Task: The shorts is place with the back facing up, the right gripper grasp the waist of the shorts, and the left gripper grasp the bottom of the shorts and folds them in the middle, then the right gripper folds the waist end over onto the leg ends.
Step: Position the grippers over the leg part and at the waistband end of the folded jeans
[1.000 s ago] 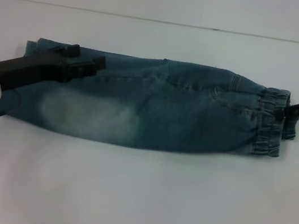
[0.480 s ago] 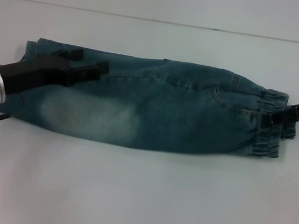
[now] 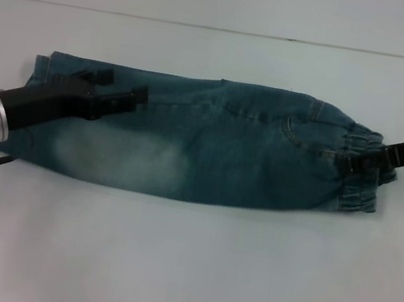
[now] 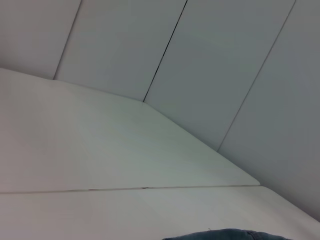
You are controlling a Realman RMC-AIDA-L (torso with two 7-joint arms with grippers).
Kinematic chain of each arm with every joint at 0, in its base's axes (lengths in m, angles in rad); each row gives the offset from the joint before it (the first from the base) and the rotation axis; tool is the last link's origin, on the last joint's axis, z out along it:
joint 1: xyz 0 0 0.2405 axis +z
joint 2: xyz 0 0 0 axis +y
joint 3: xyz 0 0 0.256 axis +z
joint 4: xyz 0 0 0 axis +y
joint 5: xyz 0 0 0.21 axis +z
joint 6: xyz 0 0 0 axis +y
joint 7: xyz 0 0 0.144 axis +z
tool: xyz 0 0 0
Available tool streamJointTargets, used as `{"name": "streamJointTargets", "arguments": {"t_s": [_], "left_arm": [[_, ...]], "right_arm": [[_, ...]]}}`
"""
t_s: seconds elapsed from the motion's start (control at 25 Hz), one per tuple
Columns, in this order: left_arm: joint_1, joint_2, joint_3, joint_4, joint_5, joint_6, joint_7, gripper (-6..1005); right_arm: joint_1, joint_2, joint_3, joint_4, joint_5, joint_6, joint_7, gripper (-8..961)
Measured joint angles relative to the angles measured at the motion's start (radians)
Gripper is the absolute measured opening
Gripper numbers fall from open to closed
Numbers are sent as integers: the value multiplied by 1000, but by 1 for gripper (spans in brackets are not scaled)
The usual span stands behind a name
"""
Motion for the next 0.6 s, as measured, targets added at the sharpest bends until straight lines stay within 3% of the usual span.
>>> {"name": "streamJointTargets", "arguments": {"t_s": [0.52,0.6], "left_arm": [[-1,-5,0,0,-4,0,14,937],[-2,-6,0,0,-3,0,15,936]], "right_arm": [[-1,0,0,0,1,4,-8,871],[-1,-1,-2,0,1,6,-12,777]]}}
